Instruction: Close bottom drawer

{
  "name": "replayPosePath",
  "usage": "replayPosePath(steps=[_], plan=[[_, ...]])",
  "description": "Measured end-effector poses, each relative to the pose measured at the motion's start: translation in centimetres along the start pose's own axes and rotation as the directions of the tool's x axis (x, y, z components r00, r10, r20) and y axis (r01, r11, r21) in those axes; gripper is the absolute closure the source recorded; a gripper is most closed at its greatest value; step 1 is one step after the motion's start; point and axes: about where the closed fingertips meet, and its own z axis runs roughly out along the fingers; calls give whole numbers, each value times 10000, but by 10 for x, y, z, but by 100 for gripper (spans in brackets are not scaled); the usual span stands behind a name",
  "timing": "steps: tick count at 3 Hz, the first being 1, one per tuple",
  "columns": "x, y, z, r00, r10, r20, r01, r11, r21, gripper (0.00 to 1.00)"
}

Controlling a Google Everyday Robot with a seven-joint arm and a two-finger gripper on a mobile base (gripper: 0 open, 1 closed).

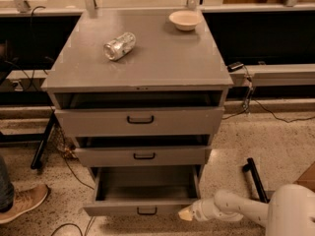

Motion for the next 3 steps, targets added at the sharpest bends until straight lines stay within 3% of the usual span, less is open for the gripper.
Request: replayPosePath(steps=[1, 2, 3], plan=[[0, 0, 0, 10000, 0, 0, 0, 10000, 0, 100], [-35, -21, 4, 9963, -399, 765, 373, 9987, 360, 100], [-32, -20, 3, 9963, -400, 765, 373, 9987, 360, 100]])
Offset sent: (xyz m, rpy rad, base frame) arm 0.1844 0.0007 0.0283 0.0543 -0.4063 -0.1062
